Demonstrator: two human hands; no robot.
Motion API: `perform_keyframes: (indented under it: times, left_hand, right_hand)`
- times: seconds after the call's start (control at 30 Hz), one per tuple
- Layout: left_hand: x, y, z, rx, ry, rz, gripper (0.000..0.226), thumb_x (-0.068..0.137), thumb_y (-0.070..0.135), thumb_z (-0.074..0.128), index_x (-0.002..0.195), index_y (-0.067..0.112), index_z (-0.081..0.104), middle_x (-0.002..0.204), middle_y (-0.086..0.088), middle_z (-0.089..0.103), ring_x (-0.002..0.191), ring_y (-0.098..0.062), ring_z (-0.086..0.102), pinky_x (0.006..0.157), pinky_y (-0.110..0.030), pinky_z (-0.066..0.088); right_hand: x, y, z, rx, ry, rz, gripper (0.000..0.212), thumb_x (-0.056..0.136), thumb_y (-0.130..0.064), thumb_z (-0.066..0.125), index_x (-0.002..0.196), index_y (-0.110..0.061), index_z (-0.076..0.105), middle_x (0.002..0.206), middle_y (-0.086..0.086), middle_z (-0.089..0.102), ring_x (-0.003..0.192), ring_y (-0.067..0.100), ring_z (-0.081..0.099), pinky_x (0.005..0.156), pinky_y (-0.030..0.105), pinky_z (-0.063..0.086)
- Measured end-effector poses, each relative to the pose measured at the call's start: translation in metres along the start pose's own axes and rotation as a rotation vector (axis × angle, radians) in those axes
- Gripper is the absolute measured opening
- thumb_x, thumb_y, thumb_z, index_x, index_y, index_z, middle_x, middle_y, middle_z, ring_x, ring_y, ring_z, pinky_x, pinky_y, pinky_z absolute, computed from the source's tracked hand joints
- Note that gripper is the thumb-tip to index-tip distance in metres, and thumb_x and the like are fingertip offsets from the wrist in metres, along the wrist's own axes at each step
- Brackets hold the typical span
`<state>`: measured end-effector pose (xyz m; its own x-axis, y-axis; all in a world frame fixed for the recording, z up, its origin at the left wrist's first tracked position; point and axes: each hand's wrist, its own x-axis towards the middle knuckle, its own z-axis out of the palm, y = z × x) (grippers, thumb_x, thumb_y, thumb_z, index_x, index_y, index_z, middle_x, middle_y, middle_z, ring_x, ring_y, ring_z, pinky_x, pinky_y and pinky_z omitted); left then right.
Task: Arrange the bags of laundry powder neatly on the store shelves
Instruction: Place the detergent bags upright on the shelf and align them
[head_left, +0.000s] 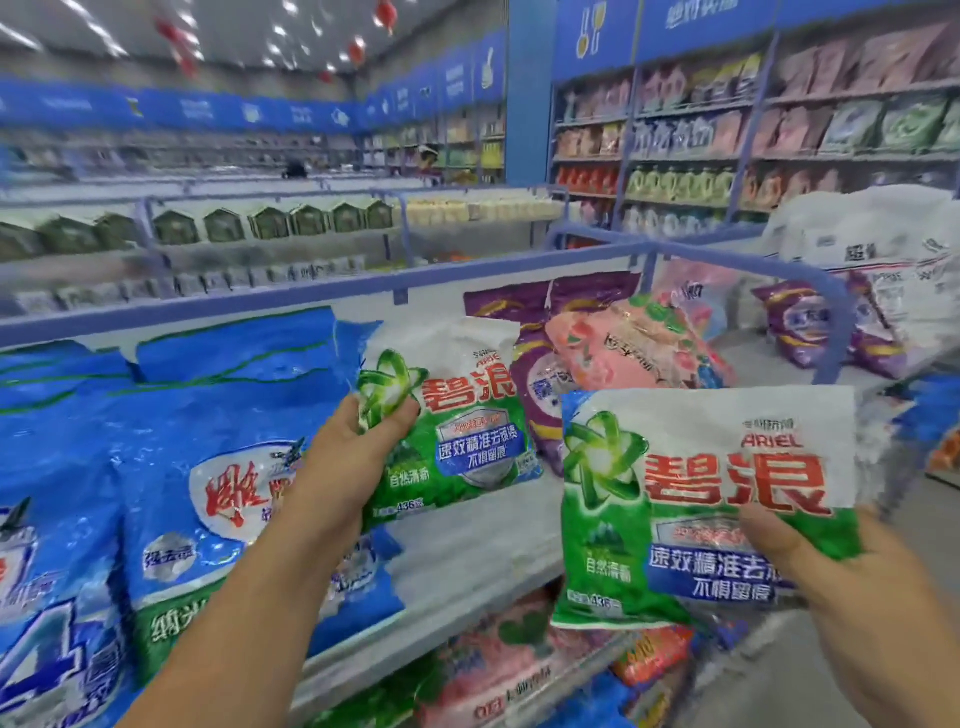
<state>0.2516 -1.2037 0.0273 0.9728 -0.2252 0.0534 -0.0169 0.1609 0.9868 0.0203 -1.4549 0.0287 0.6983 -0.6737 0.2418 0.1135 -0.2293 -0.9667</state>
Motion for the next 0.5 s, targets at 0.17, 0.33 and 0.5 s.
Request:
perform_keyframes:
  times: [0.17,0.33,0.5]
  left_hand:
    - [0.068,-0.003,0.028,0.041,0.045,-0.043,0.019,0.091,0.016,0.073,0.109,0.021,0.070,0.103,-0.006,0.079,0.095,-0.030,0.076,0.089,-0.051,0.060]
    - [0.106,-0.014,0.037,0.245,0.285,0.019,0.017,0.092,0.025,0.073,0.105,0.019,0.066,0.105,-0.003,0.076,0.091,-0.021,0.073,0.066,-0.026,0.053]
    - [0.135,-0.035,0.037,0.603,0.581,-0.064,0.067,0.083,0.034,0.082,0.128,0.001,0.046,0.135,-0.021,0.056,0.122,-0.039,0.056,0.098,-0.042,0.046]
  right_hand:
    - [0.051,0.010,0.019,-0.033,-0.055,-0.031,0.054,0.044,-0.077,0.083,0.084,-0.042,0.080,0.082,-0.019,0.078,0.080,0.005,0.074,0.079,0.036,0.059]
    - [0.091,0.012,0.042,-0.027,-0.196,-0.011,0.014,0.063,-0.038,0.075,0.072,-0.028,0.078,0.070,-0.023,0.075,0.073,0.002,0.070,0.070,0.028,0.048]
    - [0.121,0.013,0.069,-0.011,-0.381,-0.051,0.006,0.079,-0.026,0.075,0.080,-0.030,0.070,0.068,-0.031,0.071,0.066,-0.017,0.064,0.054,0.002,0.043]
